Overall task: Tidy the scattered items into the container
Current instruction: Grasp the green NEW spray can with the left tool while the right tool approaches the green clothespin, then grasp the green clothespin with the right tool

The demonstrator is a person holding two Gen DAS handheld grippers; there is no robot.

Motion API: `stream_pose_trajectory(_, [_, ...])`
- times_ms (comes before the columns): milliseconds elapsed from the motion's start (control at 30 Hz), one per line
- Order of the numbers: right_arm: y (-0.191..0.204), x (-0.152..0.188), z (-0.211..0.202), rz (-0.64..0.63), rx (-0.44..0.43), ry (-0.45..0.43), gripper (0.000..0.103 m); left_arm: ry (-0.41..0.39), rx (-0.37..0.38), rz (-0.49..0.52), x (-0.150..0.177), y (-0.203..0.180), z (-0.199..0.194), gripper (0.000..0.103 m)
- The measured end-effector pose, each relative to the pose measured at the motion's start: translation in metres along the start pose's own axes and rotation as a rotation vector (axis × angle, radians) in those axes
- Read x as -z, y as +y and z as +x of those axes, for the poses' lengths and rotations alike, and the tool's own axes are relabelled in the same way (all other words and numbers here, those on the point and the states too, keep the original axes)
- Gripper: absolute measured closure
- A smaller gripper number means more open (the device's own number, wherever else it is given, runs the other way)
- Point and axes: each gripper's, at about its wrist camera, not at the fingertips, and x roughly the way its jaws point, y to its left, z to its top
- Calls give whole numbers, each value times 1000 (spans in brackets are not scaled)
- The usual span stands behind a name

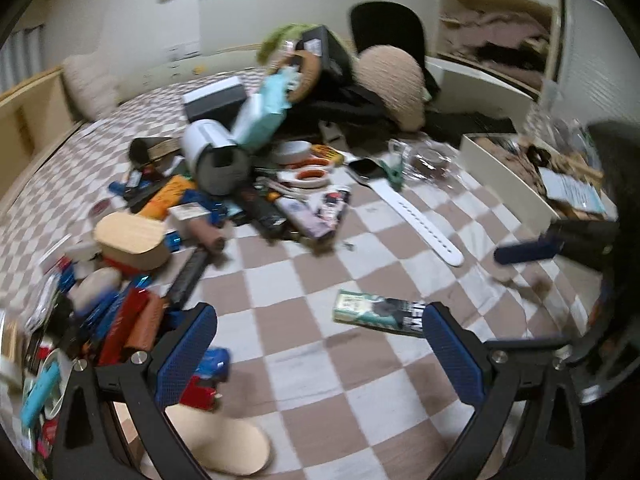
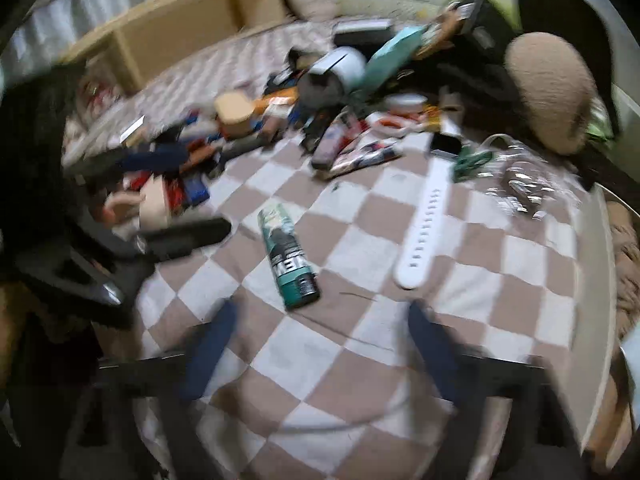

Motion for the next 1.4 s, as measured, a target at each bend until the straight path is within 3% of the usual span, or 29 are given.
stream_pose_trajectory(167, [-24, -2, -19, 140, 45, -79, 12, 18, 47, 56, -2, -15, 12, 0])
stream_pose_trajectory(300, [-46, -3, -19, 250, 51, -85, 12, 39, 71, 114, 0, -30, 22, 0])
stream_pose_trajectory(467, [-55, -5, -14, 286, 57, -77, 12, 90, 71, 183, 4, -45, 37, 0])
stream_pose_trajectory(600, [-59, -10, -12, 300, 56, -89, 12, 114, 68, 178, 5, -44, 45, 1])
stream_pose_trajectory(733, [-66, -18, -9, 325, 49, -107, 13, 128, 103, 158, 4, -40, 48, 14])
stream_pose_trajectory(767, [-68, -20, -9, 332, 47, -111, 14, 128, 108, 155, 4, -40, 47, 16])
stream_pose_trajectory(867, [-71, -34, -3, 328, 45, -130, 33, 125, 111, 152, 4, -41, 46, 19])
stream_pose_trajectory(1400, [-98, -86, 59, 336, 157, -122, 60, 120, 88, 91, 5, -40, 46, 19])
